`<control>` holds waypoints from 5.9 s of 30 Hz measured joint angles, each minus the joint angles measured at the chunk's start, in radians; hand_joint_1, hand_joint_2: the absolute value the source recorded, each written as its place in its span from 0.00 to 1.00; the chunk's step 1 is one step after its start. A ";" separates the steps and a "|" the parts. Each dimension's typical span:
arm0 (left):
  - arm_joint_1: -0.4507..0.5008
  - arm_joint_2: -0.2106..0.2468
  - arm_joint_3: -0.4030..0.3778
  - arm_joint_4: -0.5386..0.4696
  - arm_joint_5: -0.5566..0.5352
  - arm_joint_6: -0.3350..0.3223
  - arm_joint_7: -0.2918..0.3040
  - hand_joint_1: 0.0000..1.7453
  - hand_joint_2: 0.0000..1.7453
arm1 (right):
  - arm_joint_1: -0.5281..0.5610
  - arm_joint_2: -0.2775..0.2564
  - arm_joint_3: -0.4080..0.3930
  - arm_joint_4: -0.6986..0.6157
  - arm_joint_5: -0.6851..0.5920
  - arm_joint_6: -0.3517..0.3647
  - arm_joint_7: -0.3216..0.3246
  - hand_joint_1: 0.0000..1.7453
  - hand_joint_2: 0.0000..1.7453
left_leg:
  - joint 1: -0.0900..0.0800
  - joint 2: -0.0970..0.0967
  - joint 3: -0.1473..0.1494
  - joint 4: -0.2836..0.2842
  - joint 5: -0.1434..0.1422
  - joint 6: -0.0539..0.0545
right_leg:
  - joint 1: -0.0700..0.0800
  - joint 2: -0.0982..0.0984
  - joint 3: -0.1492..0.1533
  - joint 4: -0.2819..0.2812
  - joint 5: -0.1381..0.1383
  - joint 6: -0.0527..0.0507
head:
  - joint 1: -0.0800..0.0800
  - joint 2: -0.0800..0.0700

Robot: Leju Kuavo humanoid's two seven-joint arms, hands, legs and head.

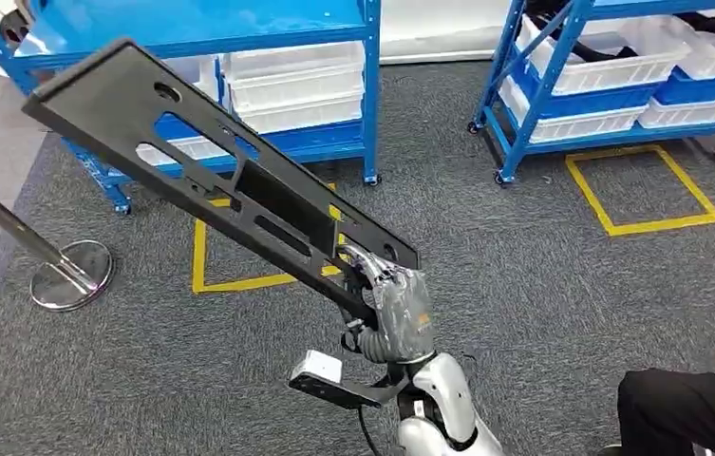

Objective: Take the parts from the cabinet and place them on the table.

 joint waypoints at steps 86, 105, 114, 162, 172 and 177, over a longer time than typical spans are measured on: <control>-0.002 -0.017 0.074 -0.001 -0.014 0.023 -0.008 0.00 1.00 | 0.195 -0.040 -0.016 -0.137 0.010 -0.085 -0.047 1.00 1.00 | -0.010 0.005 0.017 -0.010 0.006 0.046 | 0.003 -0.025 0.002 0.012 -0.008 0.031 | 0.011 0.000; -0.003 -0.018 0.075 -0.001 -0.021 0.024 -0.006 0.00 1.00 | 0.212 -0.040 -0.025 -0.146 0.010 -0.091 -0.047 1.00 1.00 | -0.015 -0.073 0.011 -0.002 0.001 0.029 | 0.006 0.081 -0.014 0.001 0.015 0.017 | 0.008 0.000; 0.000 -0.023 0.076 -0.001 -0.030 0.024 -0.006 0.00 1.00 | 0.228 -0.047 -0.032 -0.154 0.010 -0.093 -0.048 1.00 1.00 | -0.010 -0.007 0.021 -0.017 0.007 0.058 | -0.002 0.018 -0.121 0.229 -0.064 0.040 | 0.013 0.000; 0.001 -0.028 0.076 -0.003 -0.045 0.021 -0.013 0.00 1.00 | 0.263 -0.050 -0.055 -0.179 0.010 -0.098 -0.048 1.00 1.00 | -0.012 -0.031 -0.088 0.220 -0.081 0.012 | 0.006 0.049 0.000 -0.006 0.012 -0.007 | 0.011 0.000; -0.005 -0.024 0.078 -0.004 -0.045 0.018 -0.017 0.00 1.00 | 0.263 -0.050 -0.064 -0.179 0.007 -0.099 -0.046 1.00 1.00 | -0.009 -0.039 0.008 -0.004 0.011 0.063 | 0.006 0.025 -0.055 0.107 -0.058 0.040 | 0.014 0.000; -0.003 -0.023 0.080 -0.004 -0.044 0.013 -0.017 0.00 1.00 | 0.268 -0.050 -0.069 -0.178 0.006 -0.099 -0.045 1.00 1.00 | -0.017 -0.004 0.008 -0.003 0.008 0.065 | 0.004 0.018 -0.126 0.263 -0.089 0.042 | 0.014 0.000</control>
